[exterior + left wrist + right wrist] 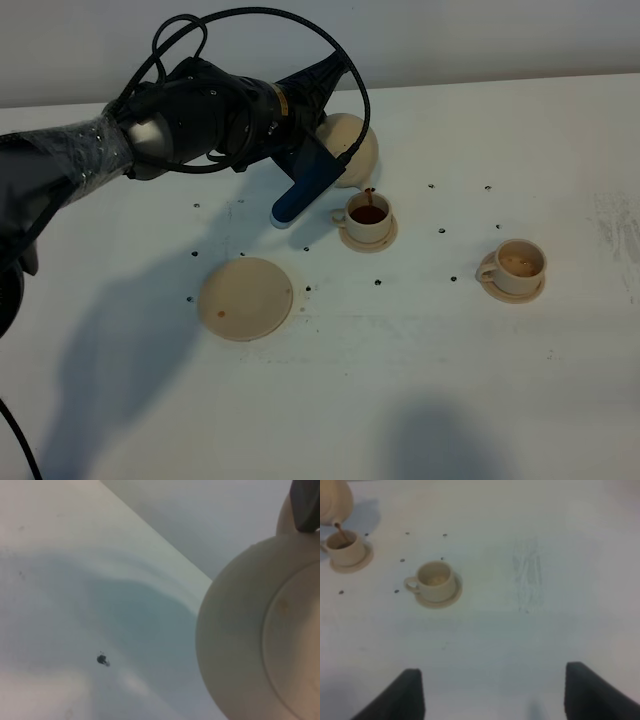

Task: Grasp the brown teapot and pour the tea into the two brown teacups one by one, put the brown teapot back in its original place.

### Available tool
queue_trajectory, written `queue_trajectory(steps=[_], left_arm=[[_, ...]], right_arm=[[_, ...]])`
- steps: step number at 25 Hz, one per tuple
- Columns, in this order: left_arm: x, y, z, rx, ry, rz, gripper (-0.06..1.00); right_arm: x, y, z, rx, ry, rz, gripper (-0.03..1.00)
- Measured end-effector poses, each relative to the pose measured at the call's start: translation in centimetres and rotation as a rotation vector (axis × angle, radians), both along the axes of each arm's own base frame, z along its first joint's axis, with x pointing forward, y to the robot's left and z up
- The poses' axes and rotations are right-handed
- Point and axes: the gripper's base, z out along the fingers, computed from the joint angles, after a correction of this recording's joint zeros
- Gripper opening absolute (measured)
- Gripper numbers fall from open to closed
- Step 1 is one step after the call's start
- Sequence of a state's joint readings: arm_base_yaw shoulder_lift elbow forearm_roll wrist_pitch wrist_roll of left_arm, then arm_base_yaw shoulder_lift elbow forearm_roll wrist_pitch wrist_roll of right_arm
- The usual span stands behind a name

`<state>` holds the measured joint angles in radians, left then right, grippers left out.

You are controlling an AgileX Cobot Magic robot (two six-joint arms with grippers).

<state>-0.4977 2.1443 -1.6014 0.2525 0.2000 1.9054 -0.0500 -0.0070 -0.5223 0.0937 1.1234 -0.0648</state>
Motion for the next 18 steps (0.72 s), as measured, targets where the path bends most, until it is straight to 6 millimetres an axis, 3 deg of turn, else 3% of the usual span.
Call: queue_trajectory(steps=[18], left_arm=[[0.11, -0.13, 0.17, 0.012, -0.032, -0.033, 0.09]], right_arm=[[0.00, 0.00, 0.00, 0.000, 0.000, 0.000, 0.57]])
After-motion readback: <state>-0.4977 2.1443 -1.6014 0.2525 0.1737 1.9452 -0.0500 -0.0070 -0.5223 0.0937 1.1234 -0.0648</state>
